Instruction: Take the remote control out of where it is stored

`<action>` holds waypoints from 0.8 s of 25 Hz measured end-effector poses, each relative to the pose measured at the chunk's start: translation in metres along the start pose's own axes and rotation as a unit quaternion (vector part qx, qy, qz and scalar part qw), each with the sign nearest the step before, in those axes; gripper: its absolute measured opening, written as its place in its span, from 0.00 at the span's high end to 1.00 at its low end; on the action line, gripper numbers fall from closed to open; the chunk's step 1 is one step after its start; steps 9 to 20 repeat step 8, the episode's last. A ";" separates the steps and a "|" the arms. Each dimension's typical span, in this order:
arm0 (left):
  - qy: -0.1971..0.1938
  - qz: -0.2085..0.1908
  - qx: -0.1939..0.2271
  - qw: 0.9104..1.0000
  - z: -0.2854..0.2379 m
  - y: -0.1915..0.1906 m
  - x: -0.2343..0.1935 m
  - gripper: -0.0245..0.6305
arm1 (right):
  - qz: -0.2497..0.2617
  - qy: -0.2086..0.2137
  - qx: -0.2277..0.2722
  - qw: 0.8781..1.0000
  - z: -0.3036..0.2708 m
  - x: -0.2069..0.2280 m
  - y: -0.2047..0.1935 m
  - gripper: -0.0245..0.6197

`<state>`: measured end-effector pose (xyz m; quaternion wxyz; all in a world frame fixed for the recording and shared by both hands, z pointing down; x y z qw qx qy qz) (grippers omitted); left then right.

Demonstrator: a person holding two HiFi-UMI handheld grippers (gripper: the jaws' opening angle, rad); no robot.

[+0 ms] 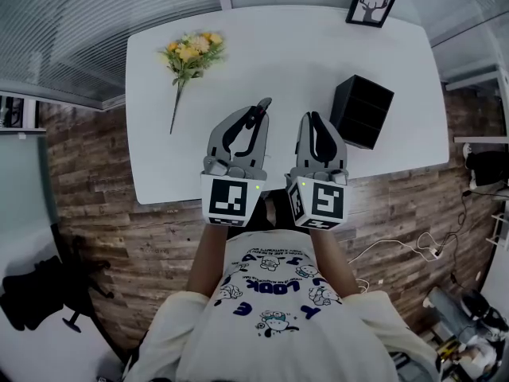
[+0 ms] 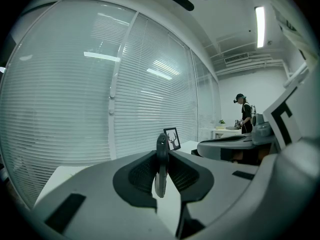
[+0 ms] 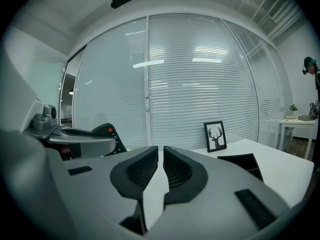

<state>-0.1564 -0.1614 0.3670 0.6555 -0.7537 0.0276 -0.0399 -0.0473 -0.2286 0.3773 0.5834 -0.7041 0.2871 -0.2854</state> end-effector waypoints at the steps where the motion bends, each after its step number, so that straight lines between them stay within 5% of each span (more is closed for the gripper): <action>1: 0.000 0.000 0.000 1.000 -0.001 0.000 0.000 0.85 | 0.000 0.000 0.000 1.000 0.000 0.000 0.000 0.88; 20: -0.004 -0.003 0.003 1.000 -0.002 0.002 0.004 0.85 | 0.000 -0.004 0.000 1.000 0.003 0.003 0.000 0.88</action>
Point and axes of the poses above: the fingertips, and each gripper's own axes: z backward along the fingers, x to its right, y out of its top, the point moved 5 cm from there along z, backward along the fingers, and after that the axes turned 5 degrees about x, right-handed, at the moved point
